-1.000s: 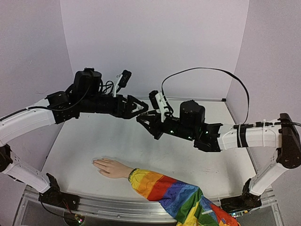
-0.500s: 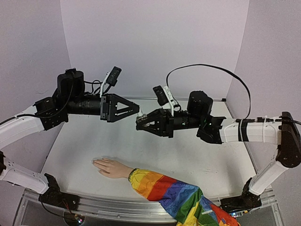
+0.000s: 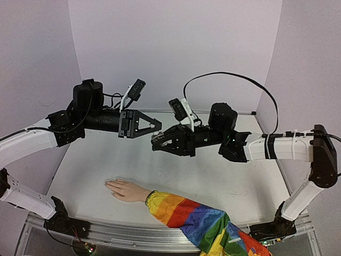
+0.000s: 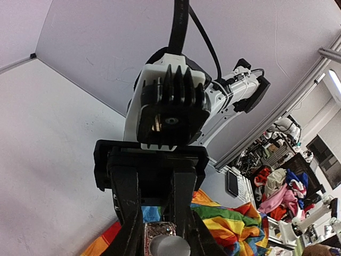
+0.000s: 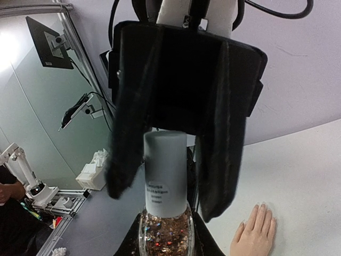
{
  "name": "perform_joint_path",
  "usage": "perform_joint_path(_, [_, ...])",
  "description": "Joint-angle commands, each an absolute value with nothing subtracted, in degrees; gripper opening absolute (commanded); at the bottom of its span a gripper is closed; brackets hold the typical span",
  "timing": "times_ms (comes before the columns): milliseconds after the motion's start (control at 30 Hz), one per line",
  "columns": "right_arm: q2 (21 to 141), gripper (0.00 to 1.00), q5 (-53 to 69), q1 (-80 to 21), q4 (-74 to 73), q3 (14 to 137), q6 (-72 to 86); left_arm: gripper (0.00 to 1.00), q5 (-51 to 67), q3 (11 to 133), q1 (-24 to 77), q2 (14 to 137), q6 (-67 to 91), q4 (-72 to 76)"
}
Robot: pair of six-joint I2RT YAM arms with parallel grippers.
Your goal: Paint the nails
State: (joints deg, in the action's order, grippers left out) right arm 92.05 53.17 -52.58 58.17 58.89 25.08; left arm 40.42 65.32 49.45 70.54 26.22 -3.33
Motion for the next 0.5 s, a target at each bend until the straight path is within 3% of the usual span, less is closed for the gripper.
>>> perform_joint_path(0, [89.87,0.0,49.31,-52.26,62.94,60.47,23.71,0.2,40.81,67.63,49.39,71.45,25.11,-0.2])
perform_joint_path(133, [88.9,0.0,44.52,-51.17,62.4,59.53,22.5,0.06,38.8,67.57,49.39,72.18,24.57,-0.22])
perform_joint_path(233, [87.29,0.0,32.34,-51.2,57.33,59.46,18.55,0.0,35.25,67.62,49.39,72.73,24.44,-0.37])
perform_joint_path(267, [86.49,0.0,21.93,-51.72,54.57,59.34,16.66,0.0,33.54,67.68,49.39,73.01,24.51,-0.73])
perform_joint_path(367, [85.46,0.0,-29.95,-60.5,49.6,58.31,9.74,0.0,27.93,68.34,49.36,74.27,25.09,-2.82])
perform_joint_path(400, [86.2,0.0,-39.0,-62.21,54.52,56.82,5.13,0.0,25.98,68.68,49.39,74.88,25.32,-3.64])
perform_joint_path(467, [87.84,0.0,-42.92,-63.23,62.06,56.13,-0.49,0.0,23.28,70.09,49.31,76.64,25.65,-5.66])
